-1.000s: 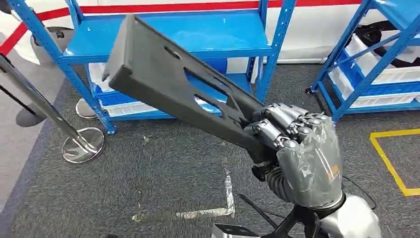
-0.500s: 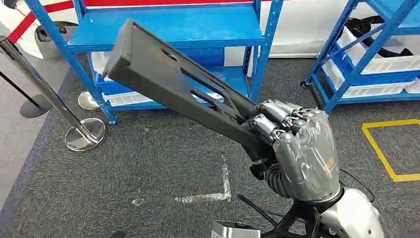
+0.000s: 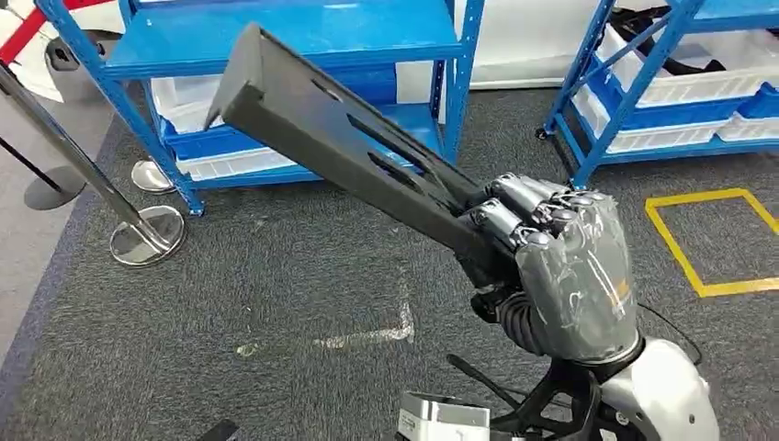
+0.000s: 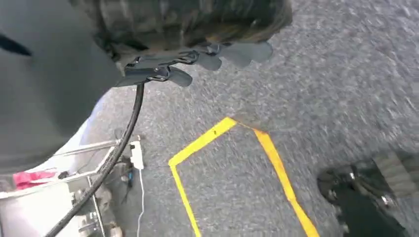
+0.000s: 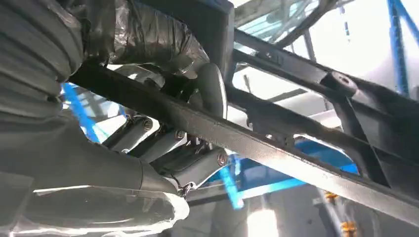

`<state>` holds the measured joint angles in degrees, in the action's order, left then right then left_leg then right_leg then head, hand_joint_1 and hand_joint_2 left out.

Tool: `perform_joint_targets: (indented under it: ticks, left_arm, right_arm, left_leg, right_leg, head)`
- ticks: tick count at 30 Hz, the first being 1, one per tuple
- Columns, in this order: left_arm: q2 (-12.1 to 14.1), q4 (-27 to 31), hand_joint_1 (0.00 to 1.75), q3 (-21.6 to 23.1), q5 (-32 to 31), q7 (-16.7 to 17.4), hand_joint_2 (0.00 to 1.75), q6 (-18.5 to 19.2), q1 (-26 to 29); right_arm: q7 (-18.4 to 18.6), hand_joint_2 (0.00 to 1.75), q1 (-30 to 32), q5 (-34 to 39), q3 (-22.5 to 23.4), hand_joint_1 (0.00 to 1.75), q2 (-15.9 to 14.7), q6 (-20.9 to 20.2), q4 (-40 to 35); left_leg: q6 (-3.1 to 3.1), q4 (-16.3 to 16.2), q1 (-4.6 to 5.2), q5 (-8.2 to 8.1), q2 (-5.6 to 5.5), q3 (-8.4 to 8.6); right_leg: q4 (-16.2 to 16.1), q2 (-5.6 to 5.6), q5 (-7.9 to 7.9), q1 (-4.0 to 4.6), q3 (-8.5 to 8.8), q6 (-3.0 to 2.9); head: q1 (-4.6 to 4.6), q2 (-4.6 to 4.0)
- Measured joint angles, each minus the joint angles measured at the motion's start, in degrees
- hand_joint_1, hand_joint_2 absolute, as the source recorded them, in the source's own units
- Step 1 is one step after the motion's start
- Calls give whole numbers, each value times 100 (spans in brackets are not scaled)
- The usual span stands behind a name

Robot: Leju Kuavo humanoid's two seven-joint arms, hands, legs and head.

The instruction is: Take the parts from the cabinet and place them on the table.

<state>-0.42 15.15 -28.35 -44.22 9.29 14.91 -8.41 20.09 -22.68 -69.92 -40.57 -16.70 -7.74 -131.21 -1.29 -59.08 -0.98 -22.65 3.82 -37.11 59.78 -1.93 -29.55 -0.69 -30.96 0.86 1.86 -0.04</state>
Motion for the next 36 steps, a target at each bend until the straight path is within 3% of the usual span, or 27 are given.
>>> perform_joint_targets:
  ticks: [1,2,5,6,7,8,10,11,12,13,15,16,17,18,20,21,22,24,25,26,27,28,29,31,32,34,36]
  left_arm:
    - [0,0,0,7,15,7,0,0,9]
    - [11,0,0,11,46,15,0,13,14]
    - [33,0,0,17,57,35,0,17,27]
    - [46,0,0,22,59,39,0,17,26]
    - [61,0,0,31,59,42,0,13,26]
    - [67,0,0,35,59,42,0,6,26]
    - [81,0,0,50,63,44,0,-4,25]
    - [113,2,0,70,66,42,0,-15,18]
    - [144,7,0,74,66,42,0,-18,3]
    - [149,9,0,81,72,42,0,-24,-2]
    - [162,11,0,96,72,42,0,-24,-7]
    - [160,13,0,107,74,44,0,-31,-6]
    - [160,15,0,114,74,46,0,-39,-18]
    - [160,17,0,116,79,50,0,-46,-21]
    - [160,15,0,118,111,52,0,-59,-10]
    - [160,15,0,118,118,59,0,-66,0]
    - [160,15,0,118,122,59,0,-72,3]
    - [155,15,0,120,140,59,0,-77,-6]
    - [155,15,0,120,153,59,0,-88,-10]
    - [155,15,0,120,153,59,0,-98,-19]
    - [186,20,0,120,155,61,0,-125,-22]
    - [168,17,0,122,164,61,0,-136,-25]
    - [179,20,0,125,170,68,0,-155,-30]
    - [155,17,0,125,183,79,0,-160,-22]
    - [149,17,0,125,203,85,0,-160,-11]
    - [131,15,0,125,232,94,0,-157,31]
    - [133,15,0,125,238,101,0,-162,37]
  right_arm:
    - [0,175,-1,13,0,171,0,-2,13]
    - [0,175,-6,15,0,171,0,-4,24]
    - [0,175,-26,28,0,171,0,-7,59]
    - [0,175,-24,33,0,171,0,-7,72]
    - [0,175,-24,37,0,171,0,-7,85]
    - [0,175,-24,37,2,171,0,-7,96]
    - [0,175,-24,41,2,171,0,-2,122]
    - [0,175,-26,46,2,171,0,0,127]
    - [0,175,-31,46,2,171,0,2,129]
    - [-2,175,-35,46,2,171,0,4,138]
    - [0,175,-44,46,2,171,0,7,153]
    - [0,175,-43,46,2,171,0,7,155]
    - [-2,175,-34,50,4,171,0,7,168]
    - [-4,175,-65,52,7,171,0,11,170]
    - [-13,175,-66,57,11,171,0,13,192]
    - [-13,175,-65,59,11,171,0,13,210]
    - [-13,175,-66,61,11,171,0,15,223]
    - [-13,175,-65,63,11,171,0,13,249]
    - [-13,175,-66,63,11,171,0,15,260]
    - [-13,175,-67,63,11,171,0,15,269]
    - [-13,175,-74,66,11,171,0,18,280]
    - [-18,175,-80,72,11,171,2,18,293]
    - [-22,175,-92,74,11,171,2,26,299]
    - [-22,175,-90,79,11,171,2,31,317]
    - [-24,175,-91,83,11,171,2,31,332]
    - [-26,175,-100,92,11,171,7,39,352]
    - [-33,175,-100,109,11,171,17,42,372]
  left_leg:
    - [-39,-3,-22,2,4,-38]
    - [-73,-95,-38,-203,-114,-75]
    - [-66,-1169,-17,-1154,-307,-357]
    - [-45,-1508,-7,-1291,-321,-413]
    - [-15,-1710,13,-1279,-324,-403]
    - [34,-1657,41,-1109,-327,-282]
    - [168,-1010,119,-706,-398,238]
    - [282,-497,167,-664,-592,619]
    - [381,-35,159,-886,-728,869]
    - [312,175,168,-900,-721,981]
    - [346,183,217,-791,-672,929]
    - [358,288,203,-700,-601,918]
    - [346,389,136,-581,-487,946]
    - [382,427,146,-509,-446,876]
    - [382,420,132,-382,-312,726]
    - [370,407,127,-329,-235,645]
    - [352,379,117,-273,-159,554]
    - [278,289,70,-188,-4,332]
    - [243,221,39,-162,52,234]
    - [208,144,16,-142,101,154]
    - [153,55,33,-137,133,61]
    - [101,-11,12,-113,180,13]
    - [39,-9,33,-54,227,-10]
    - [-30,45,-28,75,336,-35]
    - [-82,21,-68,-2,233,-71]
    - [-96,-428,-63,-690,-206,-240]
    - [-61,-1234,-40,-1308,-330,-390]
  right_leg:
    - [-24,30,76,-7,-50,-74]
    - [-29,59,141,-20,-112,-132]
    - [-27,194,311,20,-305,-227]
    - [-23,243,374,50,-384,-242]
    - [-13,299,444,78,-480,-253]
    - [-3,359,511,104,-573,-254]
    - [2,476,630,148,-711,-256]
    - [1,521,693,135,-760,-263]
    - [0,560,752,167,-799,-237]
    - [-22,597,817,123,-809,-219]
    - [-121,695,960,63,-810,-145]
    - [-194,767,1047,96,-816,-101]
    - [-141,631,949,101,-846,-100]
    - [11,438,630,118,-910,-63]
    - [781,288,-118,42,-1071,16]
    - [1179,260,-308,1,-1134,60]
    - [1475,246,-307,-39,-1157,103]
    - [1488,212,153,-127,-932,209]
    - [1202,158,337,-172,-672,266]
    - [812,52,380,-211,-353,317]
    - [286,-189,110,-220,24,385]
    - [-48,-190,-41,-101,189,305]
    - [-98,-177,-69,-96,119,202]
    - [-97,-60,48,-50,-3,48]
    - [-114,-25,126,-73,-59,-38]
    - [-115,68,266,-66,-211,-124]
    - [-112,193,411,-17,-385,-176]
  head:
    - [2,0]
    - [-10,0]
    - [-46,0]
    - [-50,0]
    - [-50,0]
    - [-48,0]
    - [-46,0]
    - [-41,0]
    - [-39,0]
    - [-42,0]
    - [-67,0]
    - [-61,0]
    - [-61,0]
    - [-26,0]
    - [-18,0]
    - [-17,0]
    - [-15,0]
    - [-13,0]
    - [-18,0]
    - [-15,0]
    - [-9,0]
    - [-7,0]
    - [-21,0]
    - [-24,0]
    - [-13,0]
    - [-42,0]
    - [-48,0]
